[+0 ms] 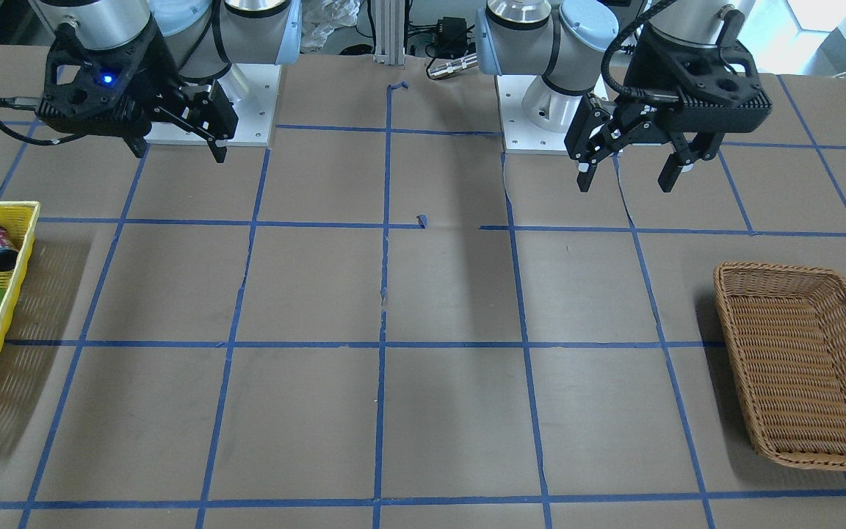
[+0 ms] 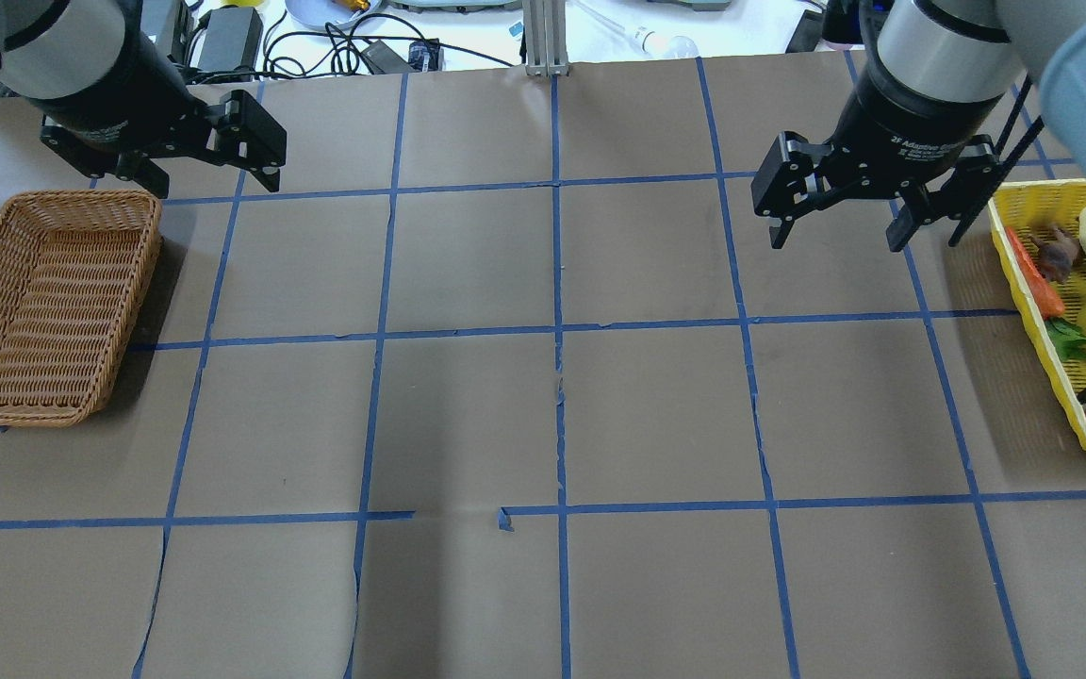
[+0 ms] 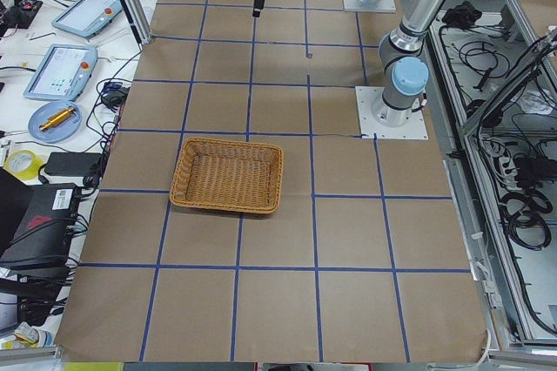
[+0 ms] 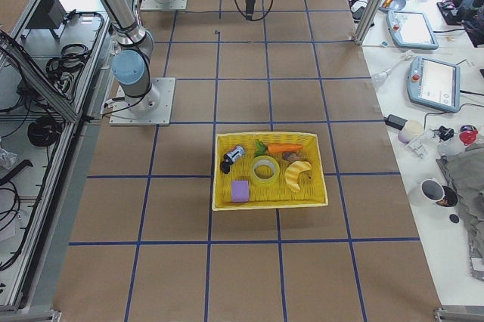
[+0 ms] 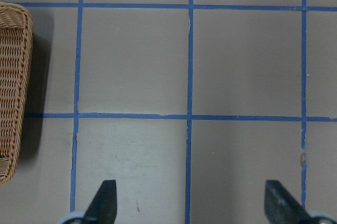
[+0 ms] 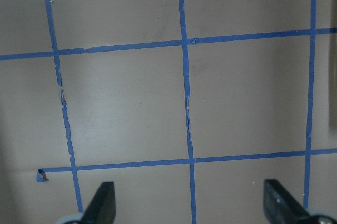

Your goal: Transfer tape with both arms

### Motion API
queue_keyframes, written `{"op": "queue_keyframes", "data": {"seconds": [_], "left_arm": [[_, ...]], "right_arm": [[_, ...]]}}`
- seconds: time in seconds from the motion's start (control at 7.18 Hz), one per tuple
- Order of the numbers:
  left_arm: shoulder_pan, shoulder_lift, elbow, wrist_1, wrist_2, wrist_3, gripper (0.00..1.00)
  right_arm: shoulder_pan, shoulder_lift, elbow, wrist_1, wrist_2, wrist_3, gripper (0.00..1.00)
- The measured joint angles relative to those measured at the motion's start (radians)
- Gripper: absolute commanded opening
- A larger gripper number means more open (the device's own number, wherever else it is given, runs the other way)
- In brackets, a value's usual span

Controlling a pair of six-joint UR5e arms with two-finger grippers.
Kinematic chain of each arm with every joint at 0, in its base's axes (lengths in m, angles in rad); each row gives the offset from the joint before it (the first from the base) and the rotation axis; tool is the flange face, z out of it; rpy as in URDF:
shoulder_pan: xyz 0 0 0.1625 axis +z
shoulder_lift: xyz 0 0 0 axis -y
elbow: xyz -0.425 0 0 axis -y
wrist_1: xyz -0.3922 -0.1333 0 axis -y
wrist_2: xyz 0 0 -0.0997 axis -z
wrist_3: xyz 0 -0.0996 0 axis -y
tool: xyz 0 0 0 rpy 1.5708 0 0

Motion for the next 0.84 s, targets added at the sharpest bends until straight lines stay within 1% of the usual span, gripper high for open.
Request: {"op": "queue_keyframes", "data": {"seconds": [0.84], "left_arm": [[-0.001,0.0,-0.001,0.0,-0.001,-0.001,1.0]], "right_arm": [[-0.004,0.0,0.0,0.007,-0.009,-0.002,1.0]]}}
